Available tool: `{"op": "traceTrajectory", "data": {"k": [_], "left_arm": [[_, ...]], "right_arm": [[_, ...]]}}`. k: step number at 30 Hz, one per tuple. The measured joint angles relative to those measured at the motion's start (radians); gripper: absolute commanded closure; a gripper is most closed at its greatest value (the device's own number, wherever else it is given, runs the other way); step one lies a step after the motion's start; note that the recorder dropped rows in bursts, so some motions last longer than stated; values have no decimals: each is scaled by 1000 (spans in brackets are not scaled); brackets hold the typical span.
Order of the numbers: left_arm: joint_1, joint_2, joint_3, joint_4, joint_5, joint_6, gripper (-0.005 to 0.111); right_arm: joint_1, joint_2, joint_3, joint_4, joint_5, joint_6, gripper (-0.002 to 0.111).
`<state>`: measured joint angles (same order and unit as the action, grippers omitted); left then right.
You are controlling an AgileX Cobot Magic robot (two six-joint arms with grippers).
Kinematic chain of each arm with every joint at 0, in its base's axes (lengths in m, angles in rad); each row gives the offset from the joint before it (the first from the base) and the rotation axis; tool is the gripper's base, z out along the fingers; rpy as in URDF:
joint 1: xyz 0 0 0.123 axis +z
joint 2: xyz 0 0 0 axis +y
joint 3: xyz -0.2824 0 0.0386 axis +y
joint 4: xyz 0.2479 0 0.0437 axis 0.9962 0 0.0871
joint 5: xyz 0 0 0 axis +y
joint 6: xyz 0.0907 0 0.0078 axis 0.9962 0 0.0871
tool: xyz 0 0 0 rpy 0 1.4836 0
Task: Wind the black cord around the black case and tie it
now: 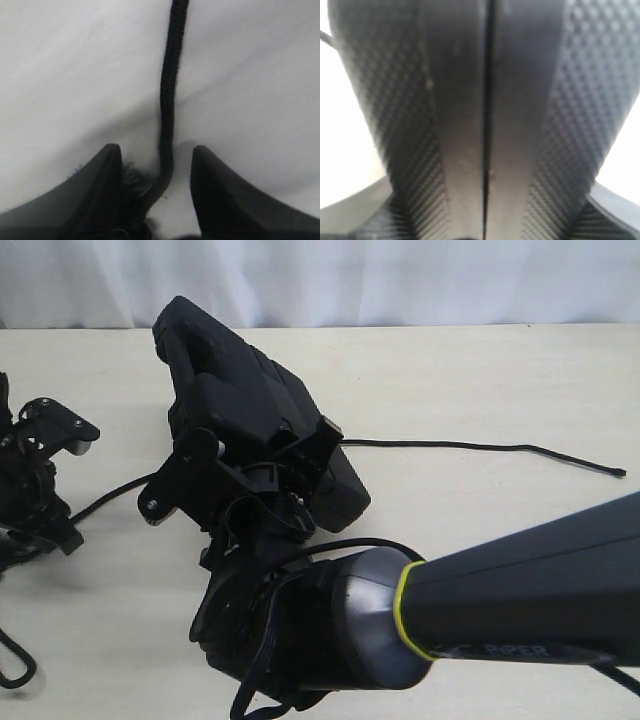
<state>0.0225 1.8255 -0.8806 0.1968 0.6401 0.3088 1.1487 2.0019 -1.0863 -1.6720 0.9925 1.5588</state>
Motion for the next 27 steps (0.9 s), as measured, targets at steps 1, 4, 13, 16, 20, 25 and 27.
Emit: {"op": "traceTrajectory", "data": {"k": [1,4,13,16,20,25,27], "left_arm": [[0,5,0,-8,-3,0,64],[0,39,0,-22,6,2,64],[0,91,-22,-55,89,19,107],[0,109,-57,-55,170,32,107],[0,146,-165,-117,266,-16,107],[16,158,-233,-159,247,-219,107],[59,158,-233,-177,239,-295,107]], "right_arm": [[0,0,0,0,0,0,104],[0,0,0,0,0,-8,104],[0,0,0,2,0,-28,104],[0,0,0,2,0,-30,104],[0,0,0,2,0,-30,104],[0,0,0,13,5,-30,104],[0,0,0,20,19,-30,104]]}}
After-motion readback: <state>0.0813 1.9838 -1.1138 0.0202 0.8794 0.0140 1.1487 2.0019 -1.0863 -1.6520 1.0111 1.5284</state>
